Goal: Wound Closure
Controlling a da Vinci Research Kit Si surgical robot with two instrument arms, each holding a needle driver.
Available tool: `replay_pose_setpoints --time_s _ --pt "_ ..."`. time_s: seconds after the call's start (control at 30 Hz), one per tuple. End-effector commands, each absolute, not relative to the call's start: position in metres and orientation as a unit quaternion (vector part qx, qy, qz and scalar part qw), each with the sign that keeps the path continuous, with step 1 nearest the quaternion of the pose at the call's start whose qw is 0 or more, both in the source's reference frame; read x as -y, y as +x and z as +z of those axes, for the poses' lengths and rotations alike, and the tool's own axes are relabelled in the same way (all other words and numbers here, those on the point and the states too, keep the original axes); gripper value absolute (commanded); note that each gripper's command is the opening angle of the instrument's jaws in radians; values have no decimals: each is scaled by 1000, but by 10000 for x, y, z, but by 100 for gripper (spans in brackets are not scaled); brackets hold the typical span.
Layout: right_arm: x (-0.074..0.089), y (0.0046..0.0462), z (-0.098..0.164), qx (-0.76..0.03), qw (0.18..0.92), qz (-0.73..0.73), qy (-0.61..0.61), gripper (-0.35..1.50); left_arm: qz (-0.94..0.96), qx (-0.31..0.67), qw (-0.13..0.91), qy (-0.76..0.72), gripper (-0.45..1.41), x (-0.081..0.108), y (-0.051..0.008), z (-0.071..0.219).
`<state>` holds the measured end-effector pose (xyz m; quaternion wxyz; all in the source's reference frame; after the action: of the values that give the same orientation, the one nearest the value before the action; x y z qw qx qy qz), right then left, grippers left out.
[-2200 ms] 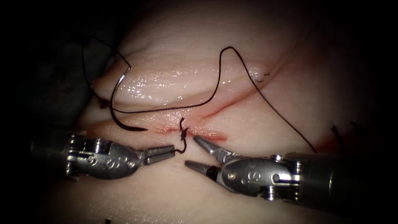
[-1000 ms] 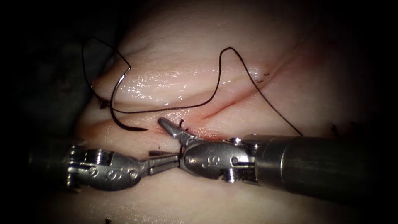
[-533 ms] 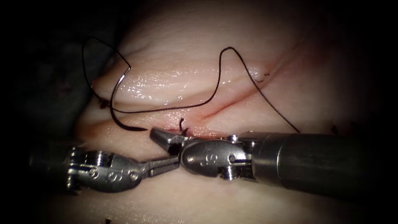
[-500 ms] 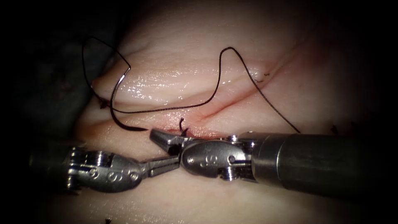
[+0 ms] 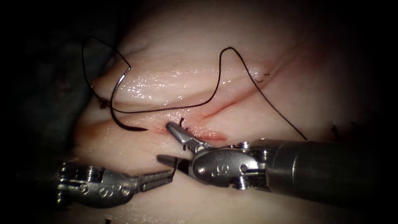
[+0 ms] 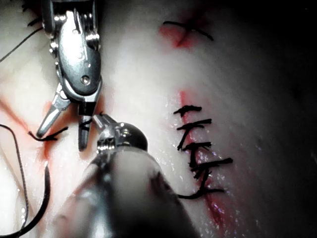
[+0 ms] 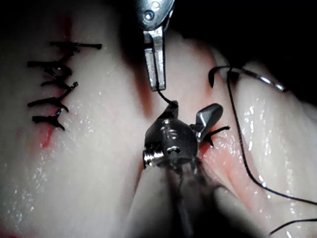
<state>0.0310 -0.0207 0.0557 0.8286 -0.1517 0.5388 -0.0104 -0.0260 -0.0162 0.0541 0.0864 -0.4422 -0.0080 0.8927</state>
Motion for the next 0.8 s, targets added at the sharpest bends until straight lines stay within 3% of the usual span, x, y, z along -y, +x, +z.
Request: replay_pose_setpoints --time_s 0.03,0.5,0.53,0.63,0.7,0.8 --pt "215 306 556 -538 829 -10 -152 131 892 12 92 -443 -45 171 -261 549" --pt "250 208 526 -513 838 14 -185 130 876 117 176 -434 -45 209 -234 623" --pt "252 201 524 -510 840 16 -186 128 881 122 193 -416 -6 205 -229 629" --pt "252 195 523 -505 842 18 -187 128 883 130 214 -397 9 197 -221 637" --pt "252 193 523 -505 842 18 -187 128 884 133 230 -385 37 188 -208 643" --pt "253 194 523 -505 842 18 -188 126 892 123 242 -361 39 181 -193 647"
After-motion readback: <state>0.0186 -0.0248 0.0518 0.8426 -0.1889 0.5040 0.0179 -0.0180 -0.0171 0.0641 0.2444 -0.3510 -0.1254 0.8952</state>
